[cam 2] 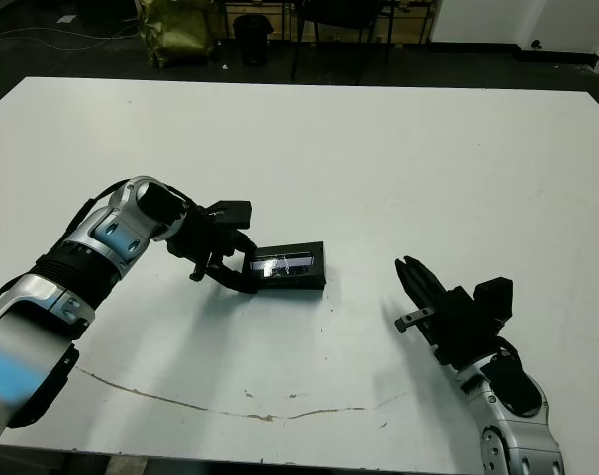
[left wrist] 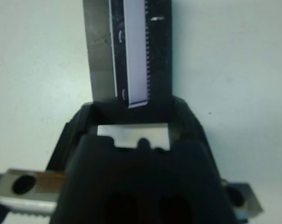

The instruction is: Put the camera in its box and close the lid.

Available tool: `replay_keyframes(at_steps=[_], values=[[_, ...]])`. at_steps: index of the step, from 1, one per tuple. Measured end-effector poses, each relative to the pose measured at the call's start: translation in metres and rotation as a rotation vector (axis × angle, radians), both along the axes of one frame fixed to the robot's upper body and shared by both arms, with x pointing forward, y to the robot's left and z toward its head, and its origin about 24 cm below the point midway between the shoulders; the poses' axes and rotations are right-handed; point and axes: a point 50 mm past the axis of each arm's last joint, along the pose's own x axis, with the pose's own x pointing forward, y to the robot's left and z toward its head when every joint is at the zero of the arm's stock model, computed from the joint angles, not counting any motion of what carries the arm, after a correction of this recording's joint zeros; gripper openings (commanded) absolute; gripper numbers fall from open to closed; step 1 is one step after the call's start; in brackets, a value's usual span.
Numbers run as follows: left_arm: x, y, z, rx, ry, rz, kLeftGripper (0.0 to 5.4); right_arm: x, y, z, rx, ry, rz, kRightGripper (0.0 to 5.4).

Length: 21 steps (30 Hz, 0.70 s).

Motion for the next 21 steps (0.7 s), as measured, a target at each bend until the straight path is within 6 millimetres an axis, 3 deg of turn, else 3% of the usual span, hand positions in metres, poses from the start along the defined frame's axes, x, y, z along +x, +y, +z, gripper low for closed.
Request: replay_keyframes(at_steps=[14,18,21], values=[[0.0,-0.001,0.0,0.003,-0.024,0.008,2.23,0.0,0.0,0.0,-0.001,0.003,-0.003,0.0],[0.0,-0.003,-0.001,0.0,-0.004,0.025,3.09,0.0,0.0,0.0,0.002,0.006,0.004,0.0],[-0.002,-0.018,-0.001,-0.03,0.005,-0.009,3.83,0.0,0.0,0.0,0.002,0.006,0.003,0.0]])
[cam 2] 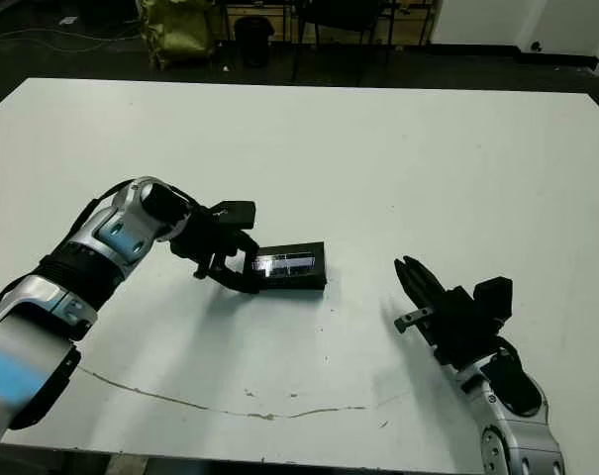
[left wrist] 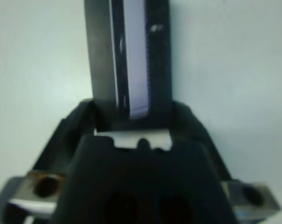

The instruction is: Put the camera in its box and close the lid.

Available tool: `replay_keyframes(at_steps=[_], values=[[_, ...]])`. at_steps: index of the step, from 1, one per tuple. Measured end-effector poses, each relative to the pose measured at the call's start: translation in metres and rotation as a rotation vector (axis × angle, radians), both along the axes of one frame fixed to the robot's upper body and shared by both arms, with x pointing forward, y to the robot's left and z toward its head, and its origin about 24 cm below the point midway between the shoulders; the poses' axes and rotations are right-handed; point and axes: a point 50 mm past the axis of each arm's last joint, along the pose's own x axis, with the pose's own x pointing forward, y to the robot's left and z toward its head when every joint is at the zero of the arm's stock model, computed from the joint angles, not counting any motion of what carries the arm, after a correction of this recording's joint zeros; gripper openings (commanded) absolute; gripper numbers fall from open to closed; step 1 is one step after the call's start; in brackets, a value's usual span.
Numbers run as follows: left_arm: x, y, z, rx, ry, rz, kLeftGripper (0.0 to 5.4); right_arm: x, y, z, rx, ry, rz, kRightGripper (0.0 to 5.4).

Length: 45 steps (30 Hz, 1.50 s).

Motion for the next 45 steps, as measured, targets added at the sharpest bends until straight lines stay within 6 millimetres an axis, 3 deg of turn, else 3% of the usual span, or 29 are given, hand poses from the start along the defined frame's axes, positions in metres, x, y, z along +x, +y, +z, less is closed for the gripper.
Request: replay_keyframes(at_steps=[7,25,33,39,45], values=[[-0.003,-0.01,-0.001,-0.048,0.028,-0.085,5.35,0.0,-0.001,-0.002,0.002,0.008,0.001,0.0],[-0.001,-0.009,0.002,-0.085,-0.009,-0.104,5.35,0.0,-0.001,-0.003,0.005,0.007,0.001,0.0],[0.006,-0.016,0.02,-0.254,-0.103,-0.011,5.35,0.0,-0.001,-0.006,0.02,0.017,0.013,0.0],[0.007,-0.016,0.02,-0.301,-0.153,0.054,5.35,0.0,-0.001,-0.007,0.028,0.016,0.024,0.0],[0.006,-0.014,0.019,-0.324,-0.089,0.054,5.35,0.0,-0.001,-0.008,0.026,0.013,0.027,0.0]])
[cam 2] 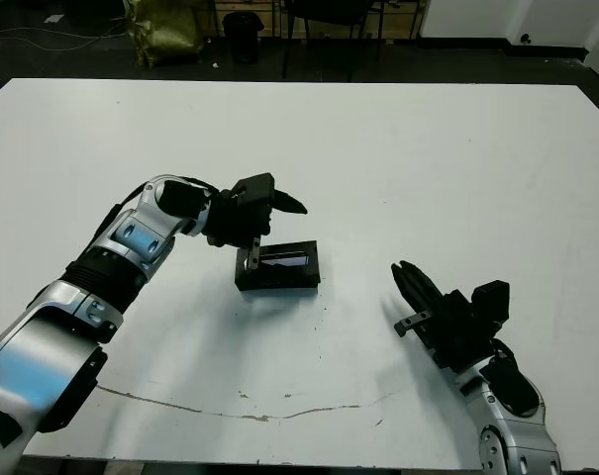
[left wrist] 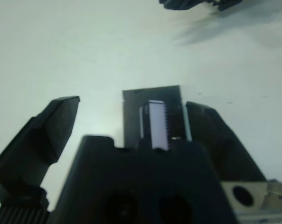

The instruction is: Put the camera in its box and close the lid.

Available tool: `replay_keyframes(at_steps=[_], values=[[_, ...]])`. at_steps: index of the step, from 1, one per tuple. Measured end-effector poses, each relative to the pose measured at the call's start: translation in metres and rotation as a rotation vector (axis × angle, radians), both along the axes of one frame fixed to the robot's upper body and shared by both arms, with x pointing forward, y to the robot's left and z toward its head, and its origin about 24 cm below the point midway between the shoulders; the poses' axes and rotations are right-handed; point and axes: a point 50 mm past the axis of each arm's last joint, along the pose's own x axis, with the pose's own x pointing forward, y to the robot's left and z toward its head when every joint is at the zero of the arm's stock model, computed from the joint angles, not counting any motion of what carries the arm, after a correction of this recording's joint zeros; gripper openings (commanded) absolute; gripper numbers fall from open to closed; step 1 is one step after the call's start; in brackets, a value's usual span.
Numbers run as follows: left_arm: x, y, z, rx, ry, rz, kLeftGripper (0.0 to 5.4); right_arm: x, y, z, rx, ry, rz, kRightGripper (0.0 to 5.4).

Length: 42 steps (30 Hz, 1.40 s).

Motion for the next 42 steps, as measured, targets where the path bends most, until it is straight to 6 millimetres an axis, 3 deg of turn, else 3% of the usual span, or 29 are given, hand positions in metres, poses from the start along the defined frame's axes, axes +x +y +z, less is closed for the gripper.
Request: replay_keyframes(at_steps=[10,18,25,39,42], values=[[-0.002,0.001,0.012,-0.189,0.168,0.006,5.35,0.0,0.0,0.0,-0.014,-0.001,-0.014,0.0],[-0.009,0.011,0.025,-0.536,0.119,0.382,5.14,0.001,0.0,0.001,-0.016,-0.008,-0.009,0.0],[-0.026,0.015,0.029,-0.612,-0.054,0.556,3.47,0.002,0.0,0.005,-0.047,-0.022,-0.031,0.0],[-0.046,0.009,0.024,-0.368,-0.316,0.408,0.02,0.001,0.002,0.003,-0.019,-0.013,-0.014,0.0],[-0.05,0.003,0.025,-0.326,-0.334,0.398,0.02,0.001,0.002,0.004,-0.021,-0.013,-0.023,0.0]])
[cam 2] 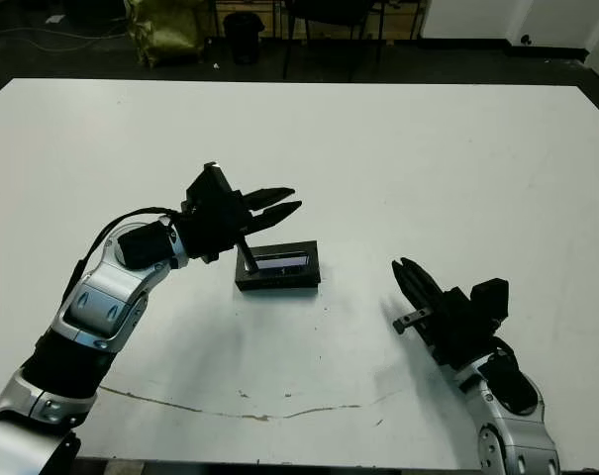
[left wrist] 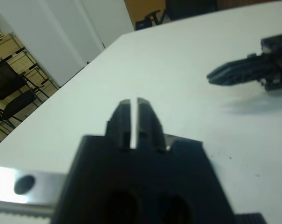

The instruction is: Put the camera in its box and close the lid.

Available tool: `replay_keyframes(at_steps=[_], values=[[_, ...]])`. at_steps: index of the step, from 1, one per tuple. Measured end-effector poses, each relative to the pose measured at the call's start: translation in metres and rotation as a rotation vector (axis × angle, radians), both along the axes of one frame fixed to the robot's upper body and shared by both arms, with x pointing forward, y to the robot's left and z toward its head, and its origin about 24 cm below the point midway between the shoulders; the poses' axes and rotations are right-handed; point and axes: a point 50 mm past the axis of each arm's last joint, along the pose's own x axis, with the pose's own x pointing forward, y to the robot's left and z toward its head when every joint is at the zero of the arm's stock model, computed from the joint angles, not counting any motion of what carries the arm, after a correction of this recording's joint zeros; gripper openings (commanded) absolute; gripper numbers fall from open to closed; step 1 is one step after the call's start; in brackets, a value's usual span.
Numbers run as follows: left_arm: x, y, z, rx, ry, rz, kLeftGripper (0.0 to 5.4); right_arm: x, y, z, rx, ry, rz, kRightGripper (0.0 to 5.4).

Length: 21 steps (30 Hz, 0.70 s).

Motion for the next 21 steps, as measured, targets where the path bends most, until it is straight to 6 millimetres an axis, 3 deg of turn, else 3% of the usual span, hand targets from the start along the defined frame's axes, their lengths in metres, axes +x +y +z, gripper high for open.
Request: replay_keyframes(at_steps=[21], values=[[0.001,-0.013,-0.026,0.13,0.061,0.076,0.02,-0.001,0.0,-0.005,0.027,0.016,0.024,0.0]])
